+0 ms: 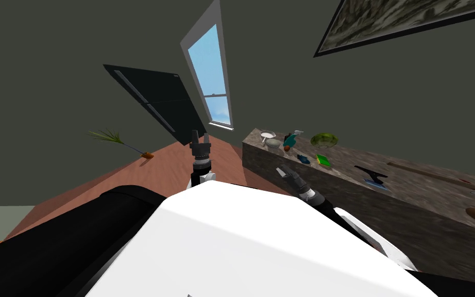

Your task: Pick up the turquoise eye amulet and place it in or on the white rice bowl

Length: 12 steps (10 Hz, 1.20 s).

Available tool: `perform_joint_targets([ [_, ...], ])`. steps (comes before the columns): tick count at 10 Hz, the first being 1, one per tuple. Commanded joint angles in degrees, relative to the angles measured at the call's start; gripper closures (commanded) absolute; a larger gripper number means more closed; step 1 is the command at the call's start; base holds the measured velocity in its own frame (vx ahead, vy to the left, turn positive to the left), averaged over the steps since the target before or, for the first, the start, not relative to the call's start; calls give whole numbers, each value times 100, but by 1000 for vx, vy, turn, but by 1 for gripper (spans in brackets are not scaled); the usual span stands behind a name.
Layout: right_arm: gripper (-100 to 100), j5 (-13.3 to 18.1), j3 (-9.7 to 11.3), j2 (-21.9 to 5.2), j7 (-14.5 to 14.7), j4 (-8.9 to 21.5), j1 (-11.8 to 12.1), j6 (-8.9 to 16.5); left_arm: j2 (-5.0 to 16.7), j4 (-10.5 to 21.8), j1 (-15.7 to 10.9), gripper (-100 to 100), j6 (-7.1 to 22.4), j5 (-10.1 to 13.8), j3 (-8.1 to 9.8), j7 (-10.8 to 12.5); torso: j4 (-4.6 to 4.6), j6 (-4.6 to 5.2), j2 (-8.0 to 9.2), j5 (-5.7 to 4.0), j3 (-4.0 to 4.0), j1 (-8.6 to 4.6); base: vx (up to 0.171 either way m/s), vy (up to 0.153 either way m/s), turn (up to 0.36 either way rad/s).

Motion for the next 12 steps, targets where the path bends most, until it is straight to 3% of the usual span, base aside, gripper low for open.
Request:
perform_joint_targets([
  [1,-100,-7,139,-286,-118,286,64,-65,0,0,0,0,0,0,0,0,0,0,0,0,0,0,-70,88,148],
  [3,-100,-7,139,-569,-118,325,64,-65,0,0,0,0,0,0,0,0,1,1,2,3,1,11,-40,59,23],
  [6,-100,-20,383,-1113,-262,765,274,-95,0,0,0,0,0,0,0,0,0,1,-1,0,0,2,-51,67,127],
  [8,-100,-20,383,-1389,-262,779,274,-95,0,0,0,0,0,0,0,0,0,1,-3,1,-2,3,-28,42,19],
  [11,-100,-37,644,-1929,-367,1243,495,-99,0,0,1,0,0,0,0,0,-2,1,-12,0,-7,-3,-21,54,127],
  [12,-100,-37,644,-2111,-367,1243,495,-99,0,0,0,0,0,0,0,0,-2,-1,-10,0,-6,1,-23,51,81],
])
